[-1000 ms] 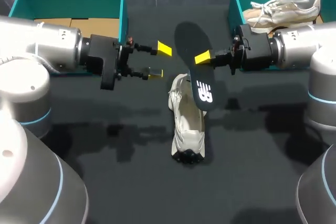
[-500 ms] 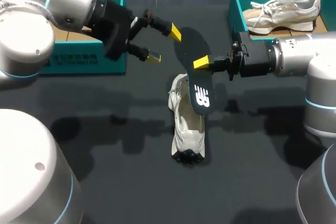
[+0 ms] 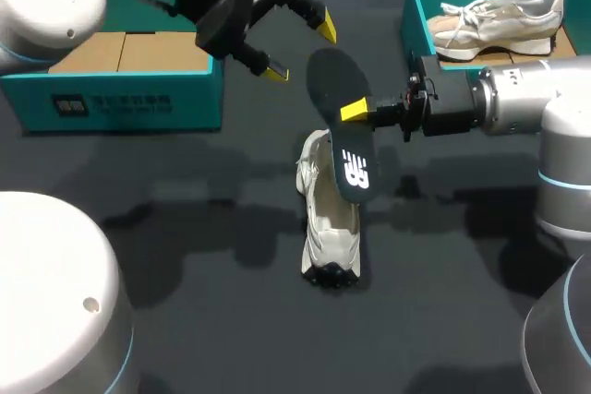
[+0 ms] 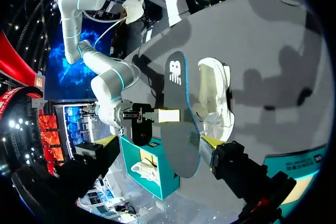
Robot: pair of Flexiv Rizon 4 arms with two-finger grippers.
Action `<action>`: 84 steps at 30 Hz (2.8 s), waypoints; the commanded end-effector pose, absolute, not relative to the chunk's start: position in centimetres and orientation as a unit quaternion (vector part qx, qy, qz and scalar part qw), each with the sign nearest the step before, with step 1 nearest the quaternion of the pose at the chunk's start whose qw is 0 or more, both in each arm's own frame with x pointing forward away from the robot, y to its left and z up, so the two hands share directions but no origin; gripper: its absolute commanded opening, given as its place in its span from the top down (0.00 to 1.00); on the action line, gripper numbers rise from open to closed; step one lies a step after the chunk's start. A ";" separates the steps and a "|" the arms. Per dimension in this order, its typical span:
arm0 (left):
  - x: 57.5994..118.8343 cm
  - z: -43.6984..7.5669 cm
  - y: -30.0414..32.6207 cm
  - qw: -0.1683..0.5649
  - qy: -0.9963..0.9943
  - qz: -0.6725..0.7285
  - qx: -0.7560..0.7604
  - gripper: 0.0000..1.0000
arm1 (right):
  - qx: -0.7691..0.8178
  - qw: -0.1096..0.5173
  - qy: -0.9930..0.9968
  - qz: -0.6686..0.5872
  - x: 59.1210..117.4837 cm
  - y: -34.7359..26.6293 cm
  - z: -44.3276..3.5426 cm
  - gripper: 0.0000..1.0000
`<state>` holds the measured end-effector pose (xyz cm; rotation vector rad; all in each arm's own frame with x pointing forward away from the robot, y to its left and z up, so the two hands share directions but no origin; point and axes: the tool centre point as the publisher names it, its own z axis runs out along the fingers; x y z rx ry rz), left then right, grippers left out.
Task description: Take the shoe out of the shoebox, open the shoe tongue, remove and reinsert the insole, then place the shoe into the shoebox
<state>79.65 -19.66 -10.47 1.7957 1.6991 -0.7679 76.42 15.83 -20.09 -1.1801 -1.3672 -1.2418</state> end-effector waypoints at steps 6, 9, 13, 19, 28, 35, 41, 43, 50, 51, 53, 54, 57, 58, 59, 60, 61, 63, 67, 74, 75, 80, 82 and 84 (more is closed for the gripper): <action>79.9 -9.4 -22.2 0.047 0.716 -0.053 0.695 0.00 | -0.480 0.457 -0.555 -0.504 76.4 16.0 -20.1 1.00; 79.4 -9.7 -22.9 0.022 0.717 -0.016 0.697 0.00 | -0.480 0.457 -0.555 -0.504 76.4 16.0 -20.1 1.00; 78.7 -9.6 -23.5 -0.018 0.717 0.007 0.697 0.00 | -0.480 0.457 -0.555 -0.504 76.4 16.0 -20.1 1.00; 78.9 -8.6 -24.1 -0.048 0.717 0.023 0.695 0.00 | -0.480 0.457 -0.555 -0.504 76.4 16.0 -20.1 1.00; 79.2 -8.7 -24.9 -0.079 0.719 0.044 0.689 0.00 | -0.480 0.457 -0.555 -0.504 76.4 16.0 -20.1 1.00; 79.6 -8.6 -25.2 -0.076 0.723 0.044 0.685 0.00 | -0.480 0.457 -0.555 -0.504 76.4 16.0 -20.1 1.00; 80.0 -8.9 -24.5 -0.058 0.731 0.028 0.679 0.00 | -0.480 0.457 -0.555 -0.504 76.4 16.0 -20.1 1.00; 79.9 -8.8 -23.8 -0.046 0.737 0.020 0.674 0.00 | -0.480 0.457 -0.555 -0.504 76.4 16.0 -20.1 1.00; 79.7 -8.9 -20.3 0.010 0.759 -0.031 0.650 0.00 | -0.480 0.457 -0.555 -0.504 76.4 16.0 -20.1 1.00; 79.7 -9.0 -19.7 0.022 0.763 -0.040 0.645 0.00 | -0.480 0.457 -0.555 -0.504 76.4 16.0 -20.1 1.00; 79.6 -9.2 -18.6 0.037 0.770 -0.050 0.635 0.00 | -0.480 0.457 -0.555 -0.504 76.4 16.0 -20.1 1.00; 79.6 -9.3 -18.1 0.048 0.771 -0.059 0.632 0.00 | -0.480 0.457 -0.555 -0.504 76.4 16.0 -20.1 1.00; 79.5 -9.8 -16.5 0.071 0.779 -0.082 0.618 0.00 | -0.480 0.457 -0.555 -0.504 76.4 16.0 -20.1 1.00; 79.5 -9.9 -16.0 0.081 0.780 -0.091 0.614 0.00 | -0.480 0.457 -0.555 -0.504 76.4 16.0 -20.1 1.00; 79.5 -10.0 -15.6 0.087 0.782 -0.097 0.610 0.00 | -0.480 0.457 -0.555 -0.504 76.4 16.0 -20.1 1.00; 79.5 -10.1 -15.2 0.097 0.781 -0.107 0.607 0.00 | -0.480 0.457 -0.555 -0.504 76.4 16.0 -20.1 1.00; 79.4 -10.1 -14.7 0.110 0.780 -0.119 0.604 0.00 | -0.480 0.457 -0.555 -0.504 76.4 16.0 -20.1 1.00; 79.4 -10.2 -13.9 0.128 0.783 -0.132 0.595 0.00 | -0.480 0.457 -0.555 -0.504 76.4 16.0 -20.1 1.00; 79.3 -10.3 -12.3 0.177 0.774 -0.170 0.584 0.00 | -0.480 0.457 -0.555 -0.504 76.4 16.0 -20.1 1.00; 78.8 -10.9 -11.1 0.253 0.741 -0.225 0.580 0.00 | -0.480 0.457 -0.555 -0.504 76.4 16.0 -20.1 1.00; 78.8 -11.0 -11.0 0.264 0.734 -0.232 0.581 0.00 | -0.480 0.457 -0.555 -0.504 76.4 16.0 -20.1 1.00; 78.2 -11.0 -11.5 0.313 0.706 -0.260 0.580 0.00 | -0.480 0.457 -0.555 -0.504 76.4 16.0 -20.1 1.00; 77.8 -10.8 -11.9 0.328 0.695 -0.267 0.581 0.00 | -0.480 0.457 -0.555 -0.504 76.4 16.0 -20.1 1.00; 77.5 -10.7 -12.4 0.338 0.687 -0.274 0.582 0.00 | -0.480 0.457 -0.555 -0.504 76.4 16.0 -20.1 1.00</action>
